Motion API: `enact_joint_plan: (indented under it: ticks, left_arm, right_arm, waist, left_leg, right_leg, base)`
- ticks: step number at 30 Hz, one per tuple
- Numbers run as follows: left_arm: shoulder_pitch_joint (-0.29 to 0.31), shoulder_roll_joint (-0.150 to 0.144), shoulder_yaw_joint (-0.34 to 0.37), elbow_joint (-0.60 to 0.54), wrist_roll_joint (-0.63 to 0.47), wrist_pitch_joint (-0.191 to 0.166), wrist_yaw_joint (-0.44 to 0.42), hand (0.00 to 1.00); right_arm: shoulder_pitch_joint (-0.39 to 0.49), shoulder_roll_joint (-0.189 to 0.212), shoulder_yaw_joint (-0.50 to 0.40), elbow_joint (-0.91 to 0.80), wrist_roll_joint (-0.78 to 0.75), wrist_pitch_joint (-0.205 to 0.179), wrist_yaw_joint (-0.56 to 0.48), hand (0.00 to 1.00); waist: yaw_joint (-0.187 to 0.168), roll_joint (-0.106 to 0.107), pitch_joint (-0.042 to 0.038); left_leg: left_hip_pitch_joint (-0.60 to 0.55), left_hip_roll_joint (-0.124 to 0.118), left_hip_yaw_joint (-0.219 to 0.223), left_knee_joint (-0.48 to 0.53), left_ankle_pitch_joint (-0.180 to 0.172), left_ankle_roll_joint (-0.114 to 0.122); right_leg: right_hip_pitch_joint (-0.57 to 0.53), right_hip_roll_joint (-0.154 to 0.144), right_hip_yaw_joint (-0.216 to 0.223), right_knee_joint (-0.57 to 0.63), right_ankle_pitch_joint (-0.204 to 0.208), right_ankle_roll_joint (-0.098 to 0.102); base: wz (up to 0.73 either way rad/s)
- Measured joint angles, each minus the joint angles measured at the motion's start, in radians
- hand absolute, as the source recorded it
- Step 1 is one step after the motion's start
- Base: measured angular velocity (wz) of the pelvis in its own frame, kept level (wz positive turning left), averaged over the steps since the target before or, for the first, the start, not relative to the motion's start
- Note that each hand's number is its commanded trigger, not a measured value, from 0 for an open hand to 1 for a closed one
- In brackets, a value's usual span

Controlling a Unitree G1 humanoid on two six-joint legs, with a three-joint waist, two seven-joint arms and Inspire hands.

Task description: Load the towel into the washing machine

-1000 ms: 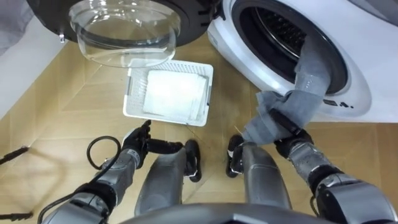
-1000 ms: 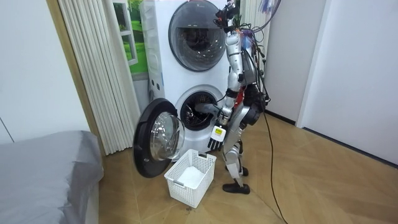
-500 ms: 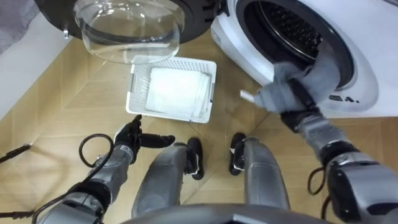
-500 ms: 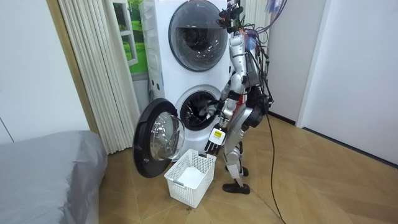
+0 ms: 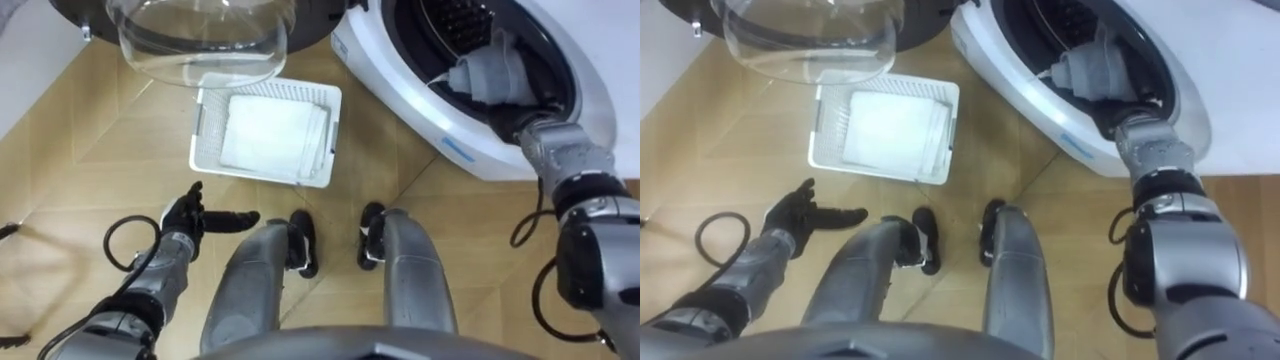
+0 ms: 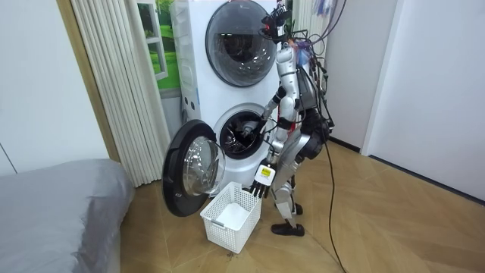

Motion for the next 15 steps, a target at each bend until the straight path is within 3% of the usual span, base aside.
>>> enact_joint_plan:
  ticks: [8, 15]
  left_arm:
    - [0.002, -0.001, 0.027, -0.019, 0.020, 0.036, -0.008, 0.00]
    - [0.003, -0.012, 0.039, -0.019, 0.026, 0.055, -0.004, 0.00]
  right_arm:
    - [-0.022, 0.000, -0.068, -0.004, 0.035, 0.006, -0.055, 0.00]
    - [-0.041, 0.000, -0.128, -0.004, 0.034, 0.006, -0.132, 0.00]
  waist:
    - [-0.004, 0.002, -0.0012]
    - [-0.003, 0.019, -0.0033]
  left_leg:
    - [-0.011, 0.001, 0.020, 0.002, -0.004, 0.012]
    - [-0.012, -0.001, 0.028, 0.015, -0.010, 0.022]
  right_leg:
    - [-0.016, -0.006, 0.004, 0.004, -0.002, 0.007]
    - [-0.015, -0.017, 0.001, 0.018, -0.005, 0.015]
  base:
    - [-0.01]
    - [0.02]
